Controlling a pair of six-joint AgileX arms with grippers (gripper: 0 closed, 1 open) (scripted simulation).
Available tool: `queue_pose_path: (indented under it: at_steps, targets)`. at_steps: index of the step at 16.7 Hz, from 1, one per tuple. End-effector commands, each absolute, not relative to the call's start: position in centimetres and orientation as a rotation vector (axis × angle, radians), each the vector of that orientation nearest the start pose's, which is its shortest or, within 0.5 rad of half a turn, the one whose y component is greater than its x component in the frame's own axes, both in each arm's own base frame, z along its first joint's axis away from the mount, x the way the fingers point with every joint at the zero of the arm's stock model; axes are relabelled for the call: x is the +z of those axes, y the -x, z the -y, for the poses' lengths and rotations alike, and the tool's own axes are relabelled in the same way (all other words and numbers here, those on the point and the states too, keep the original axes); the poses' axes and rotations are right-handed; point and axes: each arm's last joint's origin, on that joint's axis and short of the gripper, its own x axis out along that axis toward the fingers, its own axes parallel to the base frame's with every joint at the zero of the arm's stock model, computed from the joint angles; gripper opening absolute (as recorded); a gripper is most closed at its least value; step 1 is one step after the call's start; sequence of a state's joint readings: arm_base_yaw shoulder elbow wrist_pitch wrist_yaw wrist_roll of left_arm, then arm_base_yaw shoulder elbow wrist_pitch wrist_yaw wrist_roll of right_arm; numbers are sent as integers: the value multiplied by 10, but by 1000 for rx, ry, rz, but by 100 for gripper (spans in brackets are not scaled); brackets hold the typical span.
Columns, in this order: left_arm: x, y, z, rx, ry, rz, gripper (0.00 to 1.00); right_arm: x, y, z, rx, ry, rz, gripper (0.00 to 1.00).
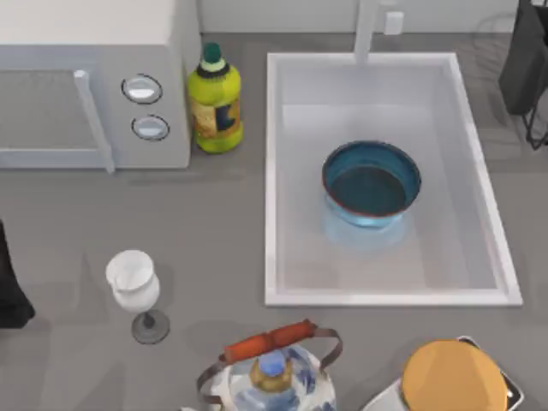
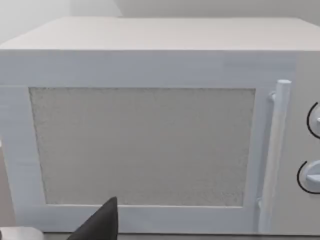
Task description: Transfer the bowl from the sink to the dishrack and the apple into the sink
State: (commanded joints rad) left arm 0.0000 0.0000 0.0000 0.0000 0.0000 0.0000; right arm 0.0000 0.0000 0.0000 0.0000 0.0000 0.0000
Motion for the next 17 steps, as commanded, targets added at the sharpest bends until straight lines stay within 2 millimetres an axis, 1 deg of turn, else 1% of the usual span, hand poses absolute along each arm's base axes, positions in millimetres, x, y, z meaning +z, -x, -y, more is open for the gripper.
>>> queue_pose_path:
  at_steps: [3, 5, 6, 9, 12, 14, 17]
  targets:
    - [160, -106, 1, 0, 0, 0, 100, 162, -106, 1, 2, -1, -1, 100]
    - [160, -106, 1, 0, 0, 0, 100, 174, -105, 0, 13, -5, -7, 100]
    - [160, -106, 1, 0, 0, 0, 100, 183, -105, -1, 24, -8, -14, 100]
    - [160, -106, 1, 0, 0, 0, 100, 223, -108, -7, 74, -26, -51, 100]
    - [160, -106, 1, 0, 0, 0, 100, 272, -121, -16, 141, -52, -133, 100]
    - [160, -106, 1, 0, 0, 0, 100, 303, -138, -26, 187, -71, -216, 100]
    - [160, -106, 1, 0, 0, 0, 100, 341, -181, -49, 244, -97, -386, 100]
